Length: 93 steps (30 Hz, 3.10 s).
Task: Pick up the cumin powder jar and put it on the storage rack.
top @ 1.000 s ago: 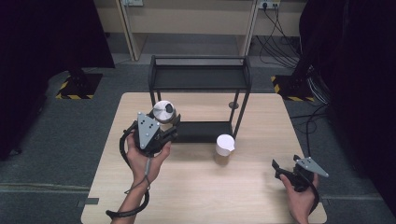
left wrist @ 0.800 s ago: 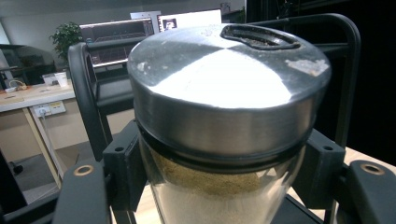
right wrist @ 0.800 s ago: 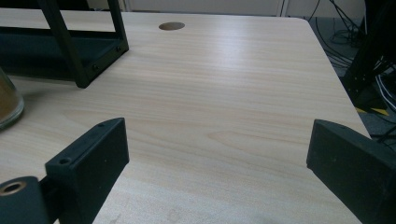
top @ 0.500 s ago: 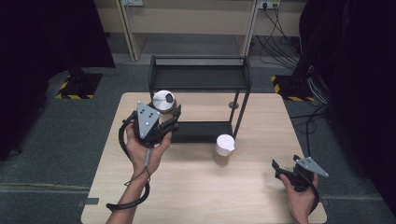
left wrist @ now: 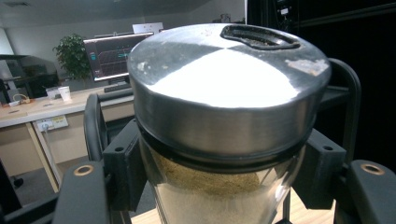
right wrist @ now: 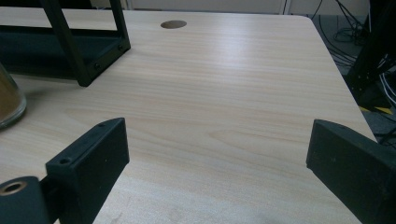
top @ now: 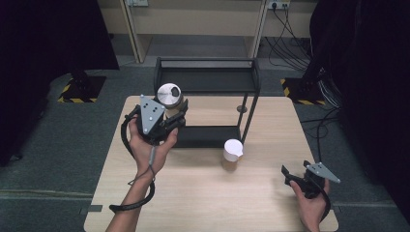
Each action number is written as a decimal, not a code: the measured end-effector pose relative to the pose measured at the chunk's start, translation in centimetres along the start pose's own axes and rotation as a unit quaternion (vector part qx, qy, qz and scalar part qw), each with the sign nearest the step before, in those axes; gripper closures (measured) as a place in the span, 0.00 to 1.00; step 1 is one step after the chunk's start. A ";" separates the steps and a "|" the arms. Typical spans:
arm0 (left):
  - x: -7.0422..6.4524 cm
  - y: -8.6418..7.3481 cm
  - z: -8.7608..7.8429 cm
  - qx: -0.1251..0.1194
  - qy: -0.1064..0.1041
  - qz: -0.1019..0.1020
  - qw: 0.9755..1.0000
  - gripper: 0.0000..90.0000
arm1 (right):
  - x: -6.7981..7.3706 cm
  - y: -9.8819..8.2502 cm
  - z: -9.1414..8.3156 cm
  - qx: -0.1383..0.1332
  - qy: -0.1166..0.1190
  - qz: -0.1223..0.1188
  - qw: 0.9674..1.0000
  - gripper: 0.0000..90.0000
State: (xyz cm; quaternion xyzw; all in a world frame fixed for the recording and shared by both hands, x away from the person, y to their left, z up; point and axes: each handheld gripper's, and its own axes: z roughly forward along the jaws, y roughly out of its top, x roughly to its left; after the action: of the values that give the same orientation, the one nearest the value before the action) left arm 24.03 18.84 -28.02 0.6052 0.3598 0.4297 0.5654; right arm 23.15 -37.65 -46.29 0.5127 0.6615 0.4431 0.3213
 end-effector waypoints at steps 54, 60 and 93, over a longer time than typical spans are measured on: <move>2.4 6.3 10.0 0.086 0.053 -0.039 0.994 0.35 | -0.1 0.2 0.1 0.006 0.006 -0.007 1.000 0.07; 3.2 6.2 10.8 0.090 0.050 -0.063 0.993 0.34 | -0.1 0.3 0.1 0.008 0.006 -0.008 1.000 0.07; 1.6 3.7 8.0 -0.005 0.065 -0.038 0.997 0.00 | 0.0 0.4 0.2 0.010 0.006 -0.011 1.000 0.07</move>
State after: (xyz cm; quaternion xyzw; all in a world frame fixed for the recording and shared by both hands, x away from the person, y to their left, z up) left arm 31.85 16.97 -24.09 0.5592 0.4164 0.4478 0.5598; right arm 23.44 -37.60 -46.03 0.5056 0.6735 0.4361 0.3171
